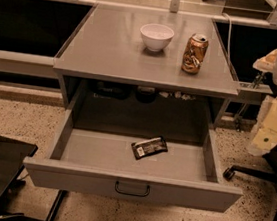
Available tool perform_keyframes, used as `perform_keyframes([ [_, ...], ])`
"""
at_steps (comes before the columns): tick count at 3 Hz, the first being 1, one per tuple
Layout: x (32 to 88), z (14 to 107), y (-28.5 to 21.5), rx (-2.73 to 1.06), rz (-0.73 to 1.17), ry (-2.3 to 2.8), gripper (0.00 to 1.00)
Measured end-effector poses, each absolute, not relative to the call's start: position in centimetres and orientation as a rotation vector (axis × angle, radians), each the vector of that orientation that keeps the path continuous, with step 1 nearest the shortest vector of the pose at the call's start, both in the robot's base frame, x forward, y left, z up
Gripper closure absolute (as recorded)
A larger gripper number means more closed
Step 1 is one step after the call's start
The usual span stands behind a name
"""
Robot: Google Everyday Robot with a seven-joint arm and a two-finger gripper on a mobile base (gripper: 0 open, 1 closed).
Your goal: Pick rxbar chocolate from top drawer and place on counter
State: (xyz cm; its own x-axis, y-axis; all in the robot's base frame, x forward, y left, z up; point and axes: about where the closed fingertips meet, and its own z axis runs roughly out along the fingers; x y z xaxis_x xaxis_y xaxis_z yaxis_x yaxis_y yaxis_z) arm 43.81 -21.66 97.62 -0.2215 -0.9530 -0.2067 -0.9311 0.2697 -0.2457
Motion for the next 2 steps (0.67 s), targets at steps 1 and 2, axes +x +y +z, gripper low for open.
perform_keyframes([
  [1,43.8,97.6,-21.7,-1.725,-0.098,2.232,0.00],
  [2,44.3,96.0,-22.1,-1.714,0.043,2.209,0.00],
])
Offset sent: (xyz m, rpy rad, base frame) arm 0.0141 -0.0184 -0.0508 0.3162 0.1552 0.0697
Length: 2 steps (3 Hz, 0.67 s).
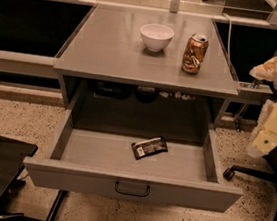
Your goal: Pick rxbar chocolate from top drawer and place on counter
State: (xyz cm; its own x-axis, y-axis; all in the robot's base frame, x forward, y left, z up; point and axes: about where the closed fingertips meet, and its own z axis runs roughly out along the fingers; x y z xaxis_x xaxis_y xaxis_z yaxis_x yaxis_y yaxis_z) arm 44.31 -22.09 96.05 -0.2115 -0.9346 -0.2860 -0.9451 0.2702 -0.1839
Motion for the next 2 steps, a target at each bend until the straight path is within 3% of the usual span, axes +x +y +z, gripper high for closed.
perform_keyframes([
  [2,46.3,82.6,-22.9,-1.538,0.650,2.101,0.00],
])
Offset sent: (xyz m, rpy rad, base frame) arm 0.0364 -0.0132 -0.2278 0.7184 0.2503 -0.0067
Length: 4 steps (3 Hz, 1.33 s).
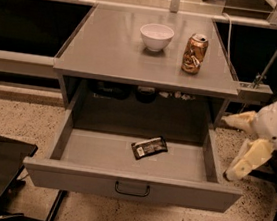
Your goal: Pick rxbar chocolate from top drawer and place on counter
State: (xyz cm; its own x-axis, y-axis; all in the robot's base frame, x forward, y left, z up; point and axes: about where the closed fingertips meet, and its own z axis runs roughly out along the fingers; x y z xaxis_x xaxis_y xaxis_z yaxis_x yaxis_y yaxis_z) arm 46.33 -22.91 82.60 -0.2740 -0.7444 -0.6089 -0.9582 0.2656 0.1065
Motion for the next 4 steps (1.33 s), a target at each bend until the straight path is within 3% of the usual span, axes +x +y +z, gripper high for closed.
perform_keyframes([
  [1,47.1,77.3,-19.5,-1.521,0.706,2.062,0.00],
  [3,46.2,68.9,-9.3,-1.795,0.338,2.108,0.00],
  [4,48.1,63.4,-7.2,-1.843,0.201,2.136,0.00],
])
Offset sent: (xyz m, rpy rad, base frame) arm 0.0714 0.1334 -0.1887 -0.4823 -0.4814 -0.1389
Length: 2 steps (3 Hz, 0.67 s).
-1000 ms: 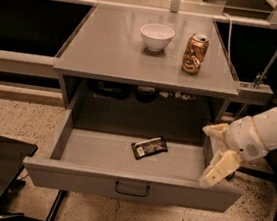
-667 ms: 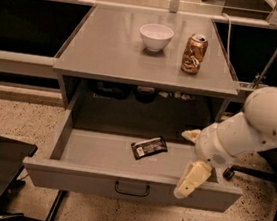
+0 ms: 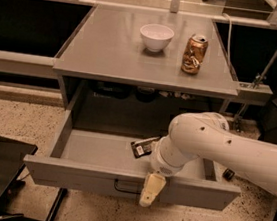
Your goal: Pick rxbar chocolate from top drawer and place on counter
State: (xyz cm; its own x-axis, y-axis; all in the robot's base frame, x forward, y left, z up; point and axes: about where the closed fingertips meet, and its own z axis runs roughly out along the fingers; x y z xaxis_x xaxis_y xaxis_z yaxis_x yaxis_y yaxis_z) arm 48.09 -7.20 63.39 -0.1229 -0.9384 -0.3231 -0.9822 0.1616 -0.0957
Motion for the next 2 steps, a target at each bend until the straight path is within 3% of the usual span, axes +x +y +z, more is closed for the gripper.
perform_keyframes([
  [2,47.7,66.0,-7.4,-1.850,0.180,2.123,0.00],
])
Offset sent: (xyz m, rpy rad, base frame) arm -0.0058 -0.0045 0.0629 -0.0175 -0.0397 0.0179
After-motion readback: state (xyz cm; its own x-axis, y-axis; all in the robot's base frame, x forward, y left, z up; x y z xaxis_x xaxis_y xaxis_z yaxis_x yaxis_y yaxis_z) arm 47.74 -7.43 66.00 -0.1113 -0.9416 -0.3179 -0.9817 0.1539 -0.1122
